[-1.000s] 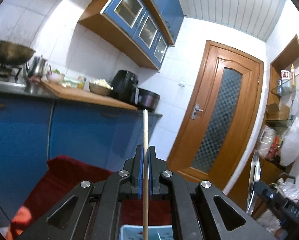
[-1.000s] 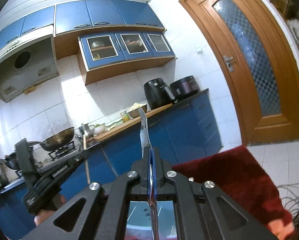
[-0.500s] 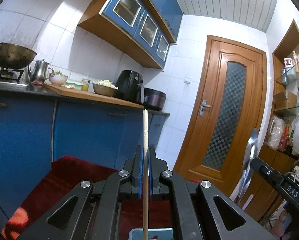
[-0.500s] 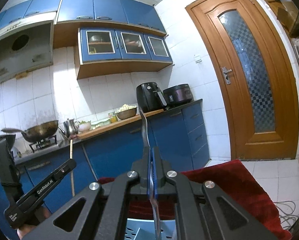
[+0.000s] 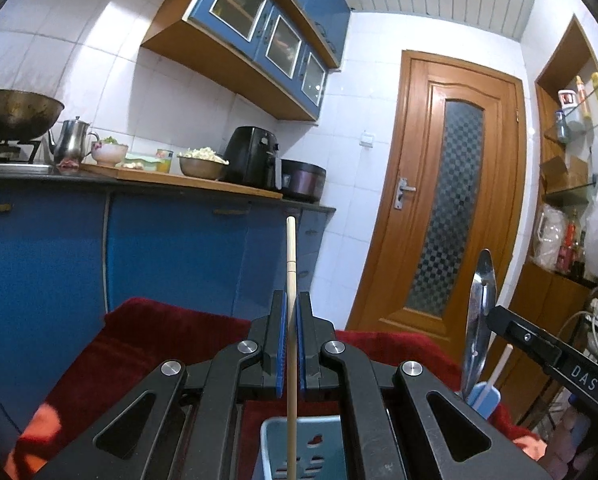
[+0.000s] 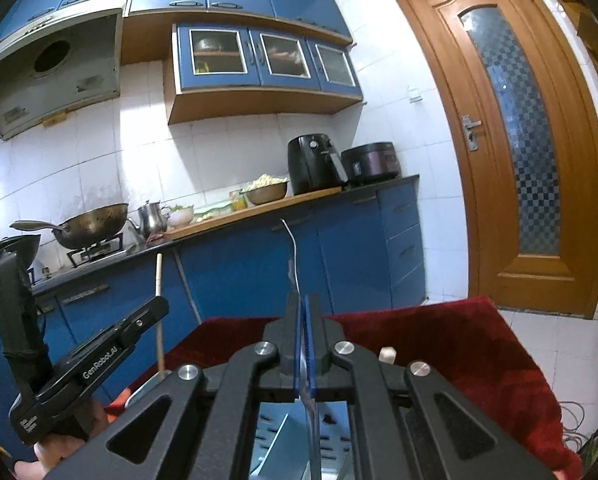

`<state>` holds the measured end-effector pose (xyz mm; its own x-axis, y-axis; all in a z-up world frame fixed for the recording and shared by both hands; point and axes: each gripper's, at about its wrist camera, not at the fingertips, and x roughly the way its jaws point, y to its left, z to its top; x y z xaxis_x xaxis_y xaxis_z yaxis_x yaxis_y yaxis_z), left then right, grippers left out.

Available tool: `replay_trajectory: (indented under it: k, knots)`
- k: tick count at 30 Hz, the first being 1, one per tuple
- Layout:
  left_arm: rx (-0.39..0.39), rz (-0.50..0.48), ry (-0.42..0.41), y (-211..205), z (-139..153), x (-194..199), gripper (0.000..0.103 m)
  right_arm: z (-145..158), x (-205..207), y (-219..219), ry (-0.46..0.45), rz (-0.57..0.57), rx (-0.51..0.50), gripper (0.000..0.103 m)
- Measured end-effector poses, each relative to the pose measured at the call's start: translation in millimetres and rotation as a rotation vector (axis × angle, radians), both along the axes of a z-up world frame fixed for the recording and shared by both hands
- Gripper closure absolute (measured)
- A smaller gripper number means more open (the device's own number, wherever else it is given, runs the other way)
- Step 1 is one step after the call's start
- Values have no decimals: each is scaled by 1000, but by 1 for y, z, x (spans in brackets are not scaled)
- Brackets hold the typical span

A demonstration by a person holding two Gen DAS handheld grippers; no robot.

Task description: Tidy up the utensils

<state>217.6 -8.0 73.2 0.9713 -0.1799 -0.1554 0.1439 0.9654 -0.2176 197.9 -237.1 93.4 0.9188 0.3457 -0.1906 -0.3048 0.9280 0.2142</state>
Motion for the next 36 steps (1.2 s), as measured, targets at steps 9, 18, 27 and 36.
replay_trajectory:
  k: [9, 18, 27, 36]
  knots:
    - [-6, -56, 47, 5, 1, -15, 82, 4, -15, -7, 3, 13, 34, 81]
    - [15, -88, 64, 5, 11, -42, 71, 14, -40, -14, 12, 2, 45, 81]
    - [32, -104, 104, 10, 21, -73, 70, 18, -74, -9, 72, 14, 18, 80]
    - [44, -110, 169, 14, 21, -104, 70, 15, -109, -2, 129, 23, -22, 79]
